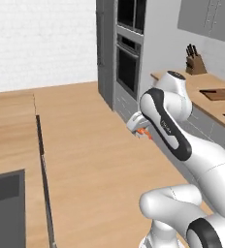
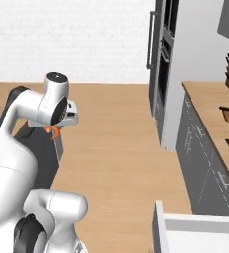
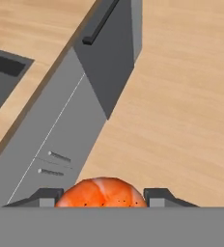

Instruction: Pick up the knife from the drawer and place it on the cutting board. Then place the meat from the plate to the cutting board.

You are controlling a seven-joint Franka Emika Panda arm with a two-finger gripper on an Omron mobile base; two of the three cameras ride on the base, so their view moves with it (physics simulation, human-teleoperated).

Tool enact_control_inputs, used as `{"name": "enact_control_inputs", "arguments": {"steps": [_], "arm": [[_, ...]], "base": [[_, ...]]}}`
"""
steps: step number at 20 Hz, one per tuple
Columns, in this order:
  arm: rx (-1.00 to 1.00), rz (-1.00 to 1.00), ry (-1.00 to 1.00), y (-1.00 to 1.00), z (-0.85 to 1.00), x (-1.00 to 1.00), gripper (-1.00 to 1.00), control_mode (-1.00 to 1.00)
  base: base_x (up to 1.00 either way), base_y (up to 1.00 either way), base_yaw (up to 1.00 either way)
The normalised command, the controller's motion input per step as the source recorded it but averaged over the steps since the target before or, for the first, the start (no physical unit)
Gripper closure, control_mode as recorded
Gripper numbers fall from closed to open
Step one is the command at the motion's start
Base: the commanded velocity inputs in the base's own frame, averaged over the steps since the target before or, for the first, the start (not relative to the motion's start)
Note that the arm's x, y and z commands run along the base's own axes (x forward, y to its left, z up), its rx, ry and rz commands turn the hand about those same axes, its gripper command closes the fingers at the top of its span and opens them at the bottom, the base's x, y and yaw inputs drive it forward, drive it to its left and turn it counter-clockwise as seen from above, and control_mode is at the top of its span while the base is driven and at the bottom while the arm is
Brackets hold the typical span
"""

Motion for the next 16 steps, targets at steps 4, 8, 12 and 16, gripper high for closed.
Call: {"name": "enact_control_inputs", "arguments": {"steps": [4,8,12,16], "arm": [[0.0,0.0,0.0,0.0,0.0,0.0,1.0,1.0],[0.0,0.0,0.0,0.0,0.0,0.0,1.0,1.0],[0.0,0.0,0.0,0.0,0.0,0.0,1.0,1.0],[0.0,0.0,0.0,0.0,0.0,0.0,1.0,1.0]], "base": [[0.98,0.0,0.0],[0.86,0.0,0.0],[0.78,0.0,-0.01],[0.91,0.0,-0.16]]}}
